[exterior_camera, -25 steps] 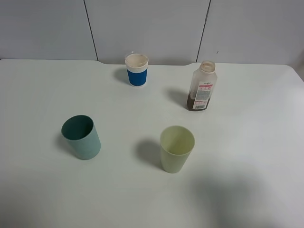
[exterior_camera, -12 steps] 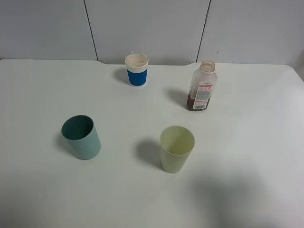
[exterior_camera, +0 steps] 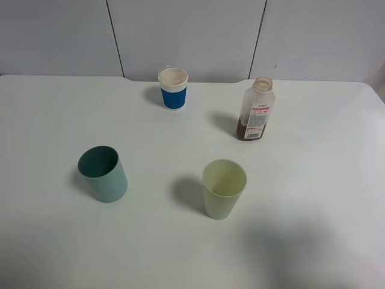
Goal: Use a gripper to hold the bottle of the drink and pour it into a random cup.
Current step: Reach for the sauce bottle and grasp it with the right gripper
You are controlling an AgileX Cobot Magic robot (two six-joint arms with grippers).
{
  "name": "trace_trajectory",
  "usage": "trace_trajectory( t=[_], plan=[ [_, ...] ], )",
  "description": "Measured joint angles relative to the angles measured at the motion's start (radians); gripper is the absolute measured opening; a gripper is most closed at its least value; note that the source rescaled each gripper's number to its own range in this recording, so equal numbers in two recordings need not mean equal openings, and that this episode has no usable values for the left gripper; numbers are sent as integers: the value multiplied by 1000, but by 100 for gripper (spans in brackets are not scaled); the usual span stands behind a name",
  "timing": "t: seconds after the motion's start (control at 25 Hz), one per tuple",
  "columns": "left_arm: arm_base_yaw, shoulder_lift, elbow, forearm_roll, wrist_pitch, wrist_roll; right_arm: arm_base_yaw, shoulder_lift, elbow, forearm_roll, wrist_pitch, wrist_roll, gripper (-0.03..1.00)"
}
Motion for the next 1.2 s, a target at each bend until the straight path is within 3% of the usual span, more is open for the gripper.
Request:
trace_trajectory(
  t=[1.2],
  plan=[
    [0,0,0,0,0,0,0,0,0,-15,0,9,100]
  ],
)
